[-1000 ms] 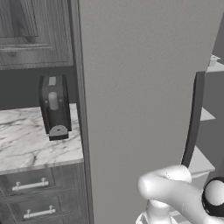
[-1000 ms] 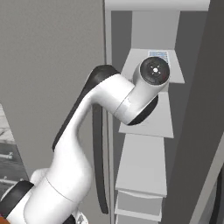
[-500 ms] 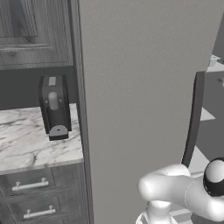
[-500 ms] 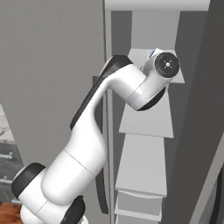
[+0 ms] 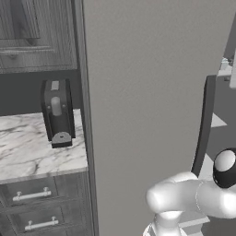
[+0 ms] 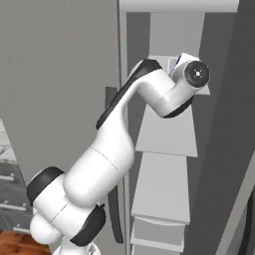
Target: Open the freezer door, pick up the ice cube tray from the freezer, and place it on the dining counter.
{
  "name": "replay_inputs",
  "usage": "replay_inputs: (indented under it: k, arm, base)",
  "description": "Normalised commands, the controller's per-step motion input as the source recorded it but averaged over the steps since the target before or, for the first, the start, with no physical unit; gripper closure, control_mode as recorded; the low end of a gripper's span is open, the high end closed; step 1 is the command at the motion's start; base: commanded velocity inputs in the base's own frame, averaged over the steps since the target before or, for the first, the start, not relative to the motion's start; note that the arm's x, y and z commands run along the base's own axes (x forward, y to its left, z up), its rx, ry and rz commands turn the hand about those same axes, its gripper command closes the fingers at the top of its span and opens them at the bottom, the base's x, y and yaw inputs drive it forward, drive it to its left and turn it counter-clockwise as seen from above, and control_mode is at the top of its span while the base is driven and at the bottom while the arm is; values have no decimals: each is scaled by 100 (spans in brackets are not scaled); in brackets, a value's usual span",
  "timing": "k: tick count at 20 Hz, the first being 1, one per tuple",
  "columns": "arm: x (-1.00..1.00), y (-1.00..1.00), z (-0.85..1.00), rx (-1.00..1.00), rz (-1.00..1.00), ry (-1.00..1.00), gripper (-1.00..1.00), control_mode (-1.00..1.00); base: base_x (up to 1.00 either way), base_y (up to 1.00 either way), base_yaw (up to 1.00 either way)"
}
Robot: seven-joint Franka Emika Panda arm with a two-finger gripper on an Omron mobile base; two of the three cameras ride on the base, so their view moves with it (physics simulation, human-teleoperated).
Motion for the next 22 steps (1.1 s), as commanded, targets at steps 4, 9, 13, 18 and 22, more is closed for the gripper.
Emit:
replay_inputs:
  k: [4, 9, 13, 18, 22]
  arm:
    - [41, -58, 19, -5, 10, 0, -100, -100]
    - [42, -42, 12, -3, 9, 2, -100, -100]
    - [46, -16, -1, -8, 10, 4, -100, -100]
    - [45, 0, 0, -9, 10, 2, -100, -100]
    - [10, 0, -31, -13, 10, 0, -100, -100]
  base:
    - [0, 0, 0]
    - [0, 0, 0]
    - [0, 0, 0]
    - [0, 0, 0]
    - [0, 0, 0]
